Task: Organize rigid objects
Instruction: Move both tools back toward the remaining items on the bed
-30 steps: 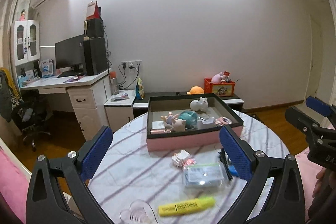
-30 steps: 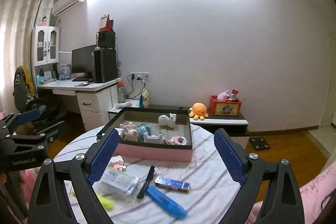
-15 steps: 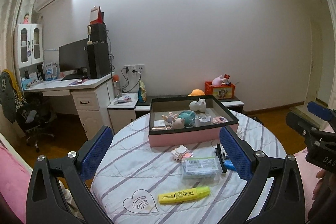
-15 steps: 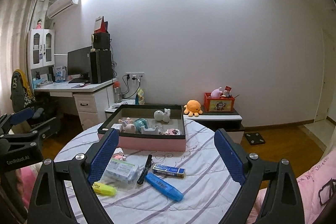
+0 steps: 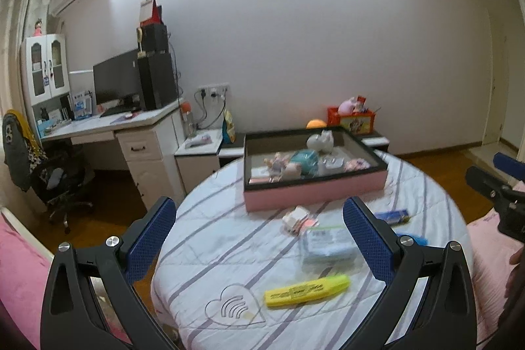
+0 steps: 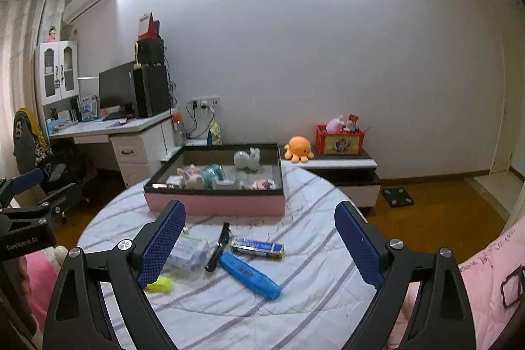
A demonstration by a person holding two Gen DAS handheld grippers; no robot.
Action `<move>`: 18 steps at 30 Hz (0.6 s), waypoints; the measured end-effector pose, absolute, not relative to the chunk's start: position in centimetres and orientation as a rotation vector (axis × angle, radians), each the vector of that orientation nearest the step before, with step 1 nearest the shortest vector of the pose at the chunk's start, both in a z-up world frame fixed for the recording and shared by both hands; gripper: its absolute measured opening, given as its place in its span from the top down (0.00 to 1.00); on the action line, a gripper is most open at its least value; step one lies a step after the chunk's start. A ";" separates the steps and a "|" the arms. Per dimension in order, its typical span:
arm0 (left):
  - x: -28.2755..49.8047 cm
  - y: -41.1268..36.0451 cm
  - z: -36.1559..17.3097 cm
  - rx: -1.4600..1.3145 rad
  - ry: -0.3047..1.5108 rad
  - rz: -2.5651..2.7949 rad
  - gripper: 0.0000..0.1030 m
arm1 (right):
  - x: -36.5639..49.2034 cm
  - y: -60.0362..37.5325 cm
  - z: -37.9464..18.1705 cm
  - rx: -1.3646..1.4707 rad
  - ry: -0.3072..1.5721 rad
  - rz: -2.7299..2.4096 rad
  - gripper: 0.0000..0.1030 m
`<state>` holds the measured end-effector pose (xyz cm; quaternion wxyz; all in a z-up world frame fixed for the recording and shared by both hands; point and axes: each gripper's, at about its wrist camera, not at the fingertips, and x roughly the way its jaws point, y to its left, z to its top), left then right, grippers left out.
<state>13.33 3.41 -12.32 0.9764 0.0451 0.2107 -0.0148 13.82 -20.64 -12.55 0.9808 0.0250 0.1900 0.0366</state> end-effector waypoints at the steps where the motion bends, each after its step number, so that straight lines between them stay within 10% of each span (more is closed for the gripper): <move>1: 13.6 3.6 -12.9 0.089 0.445 -0.030 0.00 | 14.2 -20.8 -13.1 0.051 0.403 0.073 0.09; 18: 19.7 -0.7 -20.4 0.118 0.724 -0.186 0.00 | 19.2 -22.5 -19.3 0.068 0.606 0.059 0.09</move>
